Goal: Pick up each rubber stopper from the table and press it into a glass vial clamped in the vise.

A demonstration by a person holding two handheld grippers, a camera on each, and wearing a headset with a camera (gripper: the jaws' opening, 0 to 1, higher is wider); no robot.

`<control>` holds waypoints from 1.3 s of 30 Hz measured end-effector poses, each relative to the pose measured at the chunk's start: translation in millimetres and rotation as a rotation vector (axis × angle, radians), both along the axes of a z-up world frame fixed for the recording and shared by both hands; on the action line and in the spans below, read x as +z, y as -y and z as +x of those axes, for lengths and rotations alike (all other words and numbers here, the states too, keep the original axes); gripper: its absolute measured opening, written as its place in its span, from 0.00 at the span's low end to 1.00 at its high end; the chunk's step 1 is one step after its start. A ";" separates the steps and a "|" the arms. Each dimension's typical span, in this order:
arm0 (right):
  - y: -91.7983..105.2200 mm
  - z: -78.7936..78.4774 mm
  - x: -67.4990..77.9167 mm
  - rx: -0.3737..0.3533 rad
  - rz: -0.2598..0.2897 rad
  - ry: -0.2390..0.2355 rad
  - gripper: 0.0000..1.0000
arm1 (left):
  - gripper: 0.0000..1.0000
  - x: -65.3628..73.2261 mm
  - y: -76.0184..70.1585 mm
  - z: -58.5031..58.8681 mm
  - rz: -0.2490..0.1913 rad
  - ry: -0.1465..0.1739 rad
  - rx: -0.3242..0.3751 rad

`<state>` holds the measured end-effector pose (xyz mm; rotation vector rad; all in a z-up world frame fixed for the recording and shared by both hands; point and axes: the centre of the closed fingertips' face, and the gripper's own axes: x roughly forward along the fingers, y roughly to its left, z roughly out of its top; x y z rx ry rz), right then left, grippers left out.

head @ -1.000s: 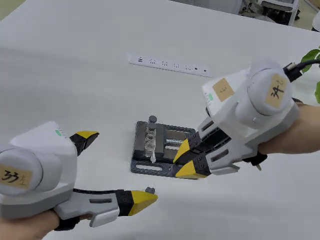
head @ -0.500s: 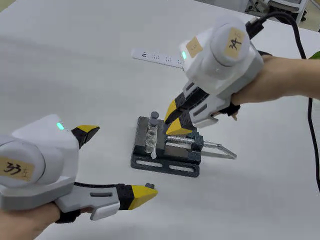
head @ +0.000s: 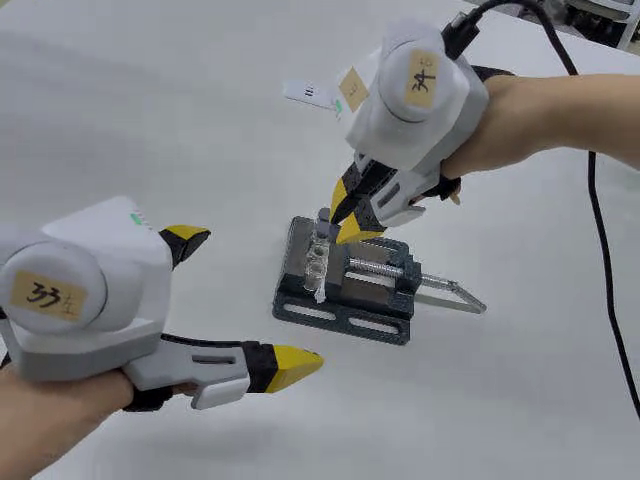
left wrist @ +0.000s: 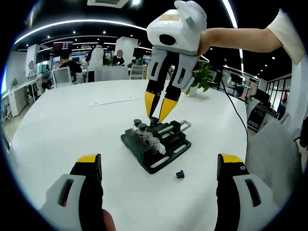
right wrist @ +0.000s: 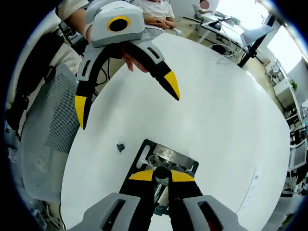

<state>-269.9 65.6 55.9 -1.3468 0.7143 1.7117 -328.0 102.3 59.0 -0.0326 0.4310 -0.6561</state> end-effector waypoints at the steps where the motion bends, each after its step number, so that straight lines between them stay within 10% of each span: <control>1: -0.4 0.8 -2.0 0.011 -0.006 0.002 0.05 | 0.99 -0.5 0.3 -0.4 -0.005 -0.002 0.001; 39: -2.8 7.7 -23.6 -0.046 -0.096 0.022 0.05 | 0.99 -3.1 5.8 -6.6 -0.037 -0.031 0.003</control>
